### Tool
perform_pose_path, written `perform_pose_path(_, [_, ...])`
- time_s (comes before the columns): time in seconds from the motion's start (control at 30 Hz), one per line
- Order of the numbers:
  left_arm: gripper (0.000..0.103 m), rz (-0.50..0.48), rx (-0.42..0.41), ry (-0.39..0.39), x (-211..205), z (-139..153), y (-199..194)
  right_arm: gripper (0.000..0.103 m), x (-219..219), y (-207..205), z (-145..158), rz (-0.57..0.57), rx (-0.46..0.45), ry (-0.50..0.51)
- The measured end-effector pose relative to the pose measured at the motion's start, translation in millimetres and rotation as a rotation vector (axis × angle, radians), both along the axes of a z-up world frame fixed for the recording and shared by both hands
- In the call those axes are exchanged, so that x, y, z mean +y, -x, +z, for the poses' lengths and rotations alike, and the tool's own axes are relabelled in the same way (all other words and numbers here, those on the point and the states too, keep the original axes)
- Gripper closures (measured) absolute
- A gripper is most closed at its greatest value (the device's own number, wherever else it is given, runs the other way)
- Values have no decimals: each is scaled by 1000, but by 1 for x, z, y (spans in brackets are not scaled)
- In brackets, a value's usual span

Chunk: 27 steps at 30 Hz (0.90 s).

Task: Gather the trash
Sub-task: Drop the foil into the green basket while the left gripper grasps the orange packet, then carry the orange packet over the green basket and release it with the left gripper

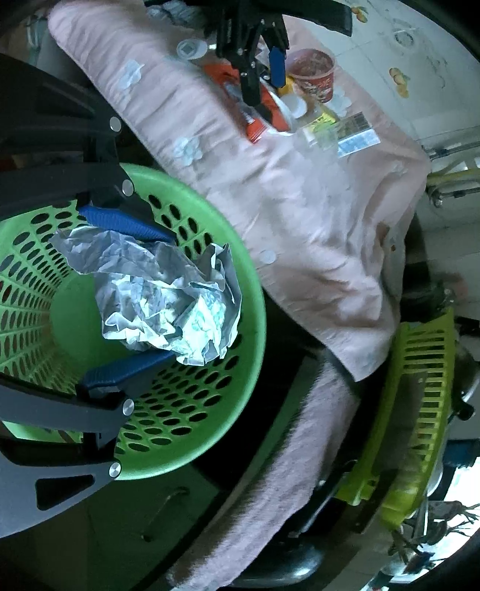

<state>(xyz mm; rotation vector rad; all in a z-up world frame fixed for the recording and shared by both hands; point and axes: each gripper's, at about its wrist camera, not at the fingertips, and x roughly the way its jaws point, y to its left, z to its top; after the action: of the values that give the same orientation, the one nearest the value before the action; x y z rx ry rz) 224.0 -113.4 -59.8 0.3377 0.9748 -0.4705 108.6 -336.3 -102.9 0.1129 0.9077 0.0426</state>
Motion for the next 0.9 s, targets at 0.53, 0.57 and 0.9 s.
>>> perform_pose_path(0.53, [47, 30, 42, 14, 4, -10, -1, 34, 3, 5, -1, 5, -7, -3])
perform_pose_path(0.57, [48, 31, 40, 15, 5, -8, 0, 34, 4, 6, 0, 5, -8, -2])
perform_pose_path(0.9, [59, 28, -5, 73, 9, 12, 17, 33, 9, 11, 11, 3, -40, -13])
